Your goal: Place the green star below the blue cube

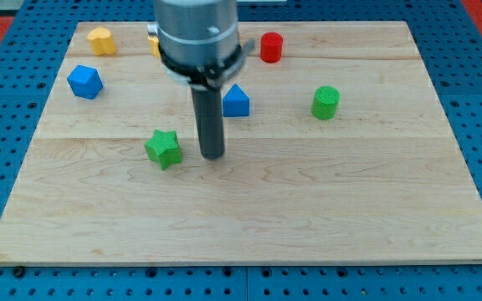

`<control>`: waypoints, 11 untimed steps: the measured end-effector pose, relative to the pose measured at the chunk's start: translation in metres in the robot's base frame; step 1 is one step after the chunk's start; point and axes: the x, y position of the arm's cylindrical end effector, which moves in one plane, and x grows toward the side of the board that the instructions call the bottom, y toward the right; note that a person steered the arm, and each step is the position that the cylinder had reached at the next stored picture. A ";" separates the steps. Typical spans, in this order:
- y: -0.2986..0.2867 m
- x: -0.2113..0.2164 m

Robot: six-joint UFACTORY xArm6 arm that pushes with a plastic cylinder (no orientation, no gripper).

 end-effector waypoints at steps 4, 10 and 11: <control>-0.071 -0.017; -0.129 -0.047; -0.100 -0.025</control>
